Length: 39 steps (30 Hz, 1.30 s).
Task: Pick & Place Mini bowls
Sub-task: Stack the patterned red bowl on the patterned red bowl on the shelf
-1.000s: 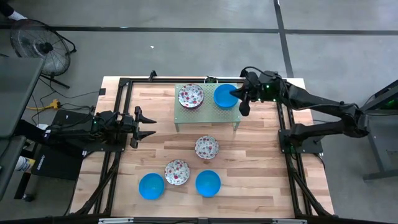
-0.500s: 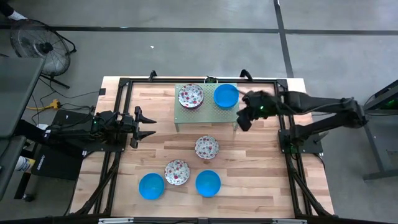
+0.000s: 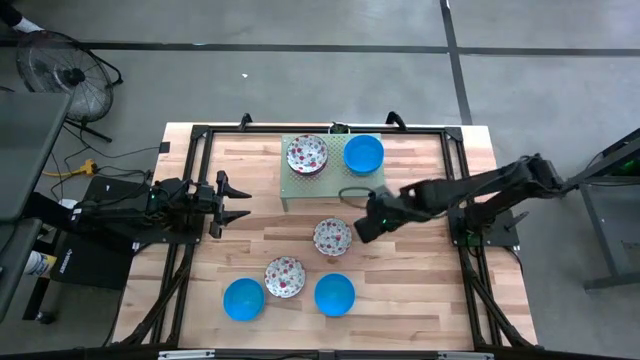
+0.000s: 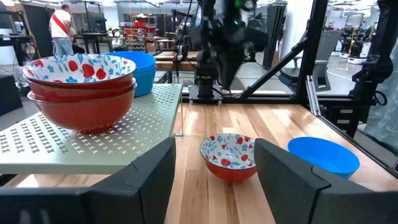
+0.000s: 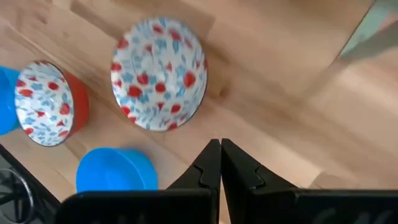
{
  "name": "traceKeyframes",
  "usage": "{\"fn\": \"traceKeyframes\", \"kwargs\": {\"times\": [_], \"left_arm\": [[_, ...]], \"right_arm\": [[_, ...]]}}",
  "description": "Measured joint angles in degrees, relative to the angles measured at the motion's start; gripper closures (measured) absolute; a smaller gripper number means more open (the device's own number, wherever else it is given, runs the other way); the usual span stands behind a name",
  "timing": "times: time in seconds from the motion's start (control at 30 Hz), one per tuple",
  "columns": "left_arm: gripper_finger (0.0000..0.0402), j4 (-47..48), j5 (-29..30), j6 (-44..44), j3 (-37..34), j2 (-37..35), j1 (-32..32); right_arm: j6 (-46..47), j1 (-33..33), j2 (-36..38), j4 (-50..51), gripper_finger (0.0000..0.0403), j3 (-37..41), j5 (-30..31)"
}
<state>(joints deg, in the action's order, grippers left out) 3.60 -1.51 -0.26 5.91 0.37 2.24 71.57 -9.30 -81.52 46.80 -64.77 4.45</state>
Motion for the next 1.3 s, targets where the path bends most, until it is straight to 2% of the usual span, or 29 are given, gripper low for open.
{"fn": "traceKeyframes", "kwargs": {"times": [0.27,0.43,0.57,0.8,0.93,1.13,1.3], "left_arm": [[0.0189,0.00,-0.01,-0.01,0.00,0.01,0.00],[0.0189,0.00,0.01,0.01,0.00,0.01,0.00],[0.0189,0.00,0.01,-0.01,0.00,0.00,0.00],[0.0189,0.00,0.00,0.01,0.00,-0.01,0.00],[0.0189,0.00,-0.01,-0.01,0.00,0.01,-0.02],[0.0189,0.00,0.00,0.00,0.00,0.00,0.00],[0.0189,0.00,0.01,-0.01,0.00,0.01,-0.01]], "right_arm": [[9.36,-3.30,-7.94,-5.17,0.0402,0.01,-2.20],[10.50,-3.63,-11.77,-8.83,0.0389,0.02,-4.10],[10.64,-3.56,-13.92,-11.45,0.0360,0.02,-3.90],[12.44,-3.43,-16.29,-14.35,0.0286,0.02,-0.68],[12.22,-2.60,-16.78,-15.68,0.0260,0.02,-0.40],[12.00,-1.13,-17.10,-15.27,0.0254,0.02,1.18],[11.72,-0.32,-19.70,-15.66,0.0259,0.00,-0.88]]}}
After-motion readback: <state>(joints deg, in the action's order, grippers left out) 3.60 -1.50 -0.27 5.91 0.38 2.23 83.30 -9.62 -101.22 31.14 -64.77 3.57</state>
